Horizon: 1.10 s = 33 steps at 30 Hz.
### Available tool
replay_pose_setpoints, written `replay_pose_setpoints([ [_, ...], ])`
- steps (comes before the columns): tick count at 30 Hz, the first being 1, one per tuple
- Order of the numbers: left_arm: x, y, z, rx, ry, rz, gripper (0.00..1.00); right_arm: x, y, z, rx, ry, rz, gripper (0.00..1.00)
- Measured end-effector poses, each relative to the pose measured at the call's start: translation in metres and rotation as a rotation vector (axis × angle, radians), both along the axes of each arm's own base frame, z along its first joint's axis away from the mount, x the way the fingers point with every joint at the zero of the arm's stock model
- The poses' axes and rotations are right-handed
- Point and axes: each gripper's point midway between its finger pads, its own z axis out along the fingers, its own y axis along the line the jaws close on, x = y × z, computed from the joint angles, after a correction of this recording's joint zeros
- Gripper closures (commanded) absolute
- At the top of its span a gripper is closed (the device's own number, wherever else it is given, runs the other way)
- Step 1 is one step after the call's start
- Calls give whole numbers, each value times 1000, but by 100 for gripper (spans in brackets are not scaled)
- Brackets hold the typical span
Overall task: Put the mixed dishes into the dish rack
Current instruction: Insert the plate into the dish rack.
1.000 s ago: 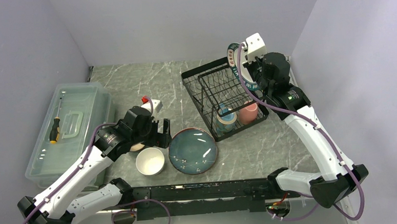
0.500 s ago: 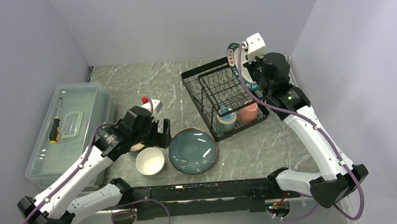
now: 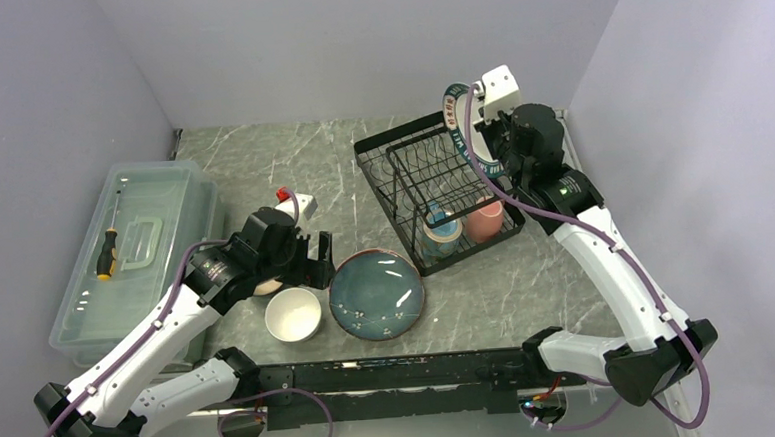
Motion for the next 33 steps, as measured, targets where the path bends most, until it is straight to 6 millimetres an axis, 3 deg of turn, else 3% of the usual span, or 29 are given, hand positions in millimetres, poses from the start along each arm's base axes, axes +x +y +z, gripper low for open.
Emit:
replay_pose_setpoints([
  [17,1,1,0,3,-3,4,1,-9,-5,-23,96,-11,-39,100],
  [33,1,1,0,4,-3,5,1,-18,-7,-28,152,-52,-41,100],
])
